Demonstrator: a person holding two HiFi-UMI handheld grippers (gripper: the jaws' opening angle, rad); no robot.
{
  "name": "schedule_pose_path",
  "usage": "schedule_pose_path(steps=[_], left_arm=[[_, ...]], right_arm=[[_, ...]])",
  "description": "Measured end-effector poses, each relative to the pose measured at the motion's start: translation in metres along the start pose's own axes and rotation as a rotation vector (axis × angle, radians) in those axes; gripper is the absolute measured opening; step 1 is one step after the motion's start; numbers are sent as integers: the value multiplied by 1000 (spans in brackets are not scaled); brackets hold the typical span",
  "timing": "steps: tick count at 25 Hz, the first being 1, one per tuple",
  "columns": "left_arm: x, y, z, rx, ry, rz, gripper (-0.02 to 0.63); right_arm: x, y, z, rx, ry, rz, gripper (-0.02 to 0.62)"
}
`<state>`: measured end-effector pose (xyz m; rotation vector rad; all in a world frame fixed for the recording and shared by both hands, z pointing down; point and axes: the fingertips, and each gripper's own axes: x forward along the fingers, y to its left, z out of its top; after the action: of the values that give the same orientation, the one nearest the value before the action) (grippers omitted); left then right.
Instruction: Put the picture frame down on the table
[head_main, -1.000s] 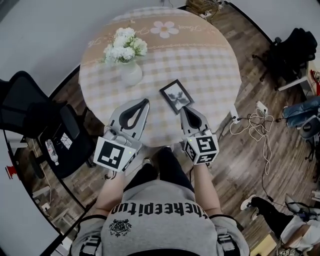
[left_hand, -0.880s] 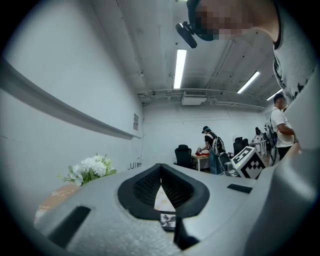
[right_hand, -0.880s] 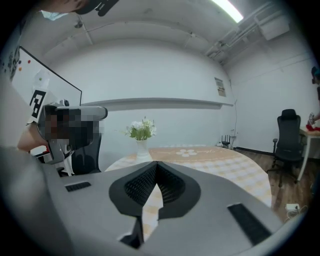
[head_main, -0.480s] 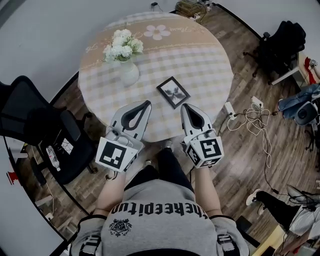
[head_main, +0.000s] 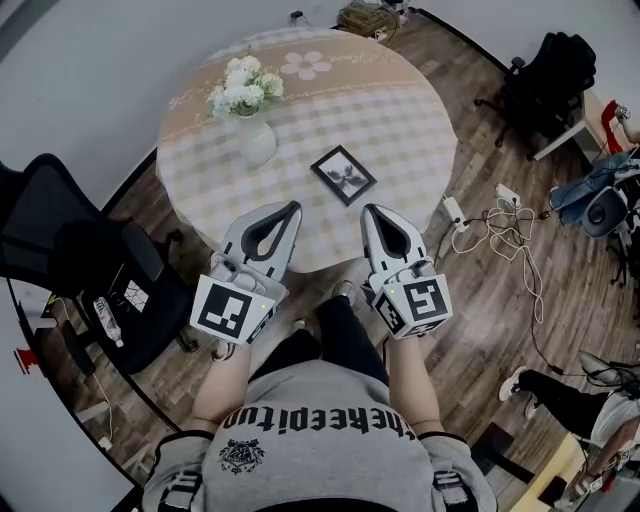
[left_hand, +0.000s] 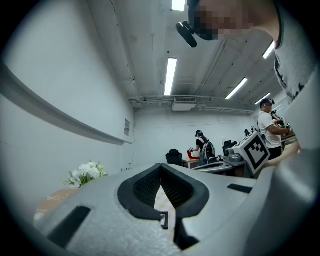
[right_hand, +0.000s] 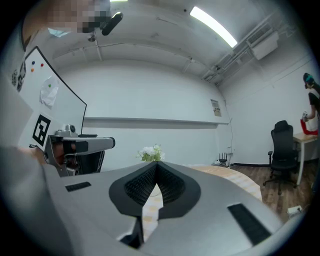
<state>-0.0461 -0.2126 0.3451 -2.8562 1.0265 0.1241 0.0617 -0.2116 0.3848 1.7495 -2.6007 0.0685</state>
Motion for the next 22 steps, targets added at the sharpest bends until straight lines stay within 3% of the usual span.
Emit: schedule_pose_path(steps=[13, 22], left_arm=[[-5, -16, 12, 15, -17, 7, 15], [-2, -46, 22, 23, -13, 62, 15]], right_arm=[[-19, 6, 20, -32, -34, 36, 5], [-48, -4, 32, -36, -49, 98, 6]])
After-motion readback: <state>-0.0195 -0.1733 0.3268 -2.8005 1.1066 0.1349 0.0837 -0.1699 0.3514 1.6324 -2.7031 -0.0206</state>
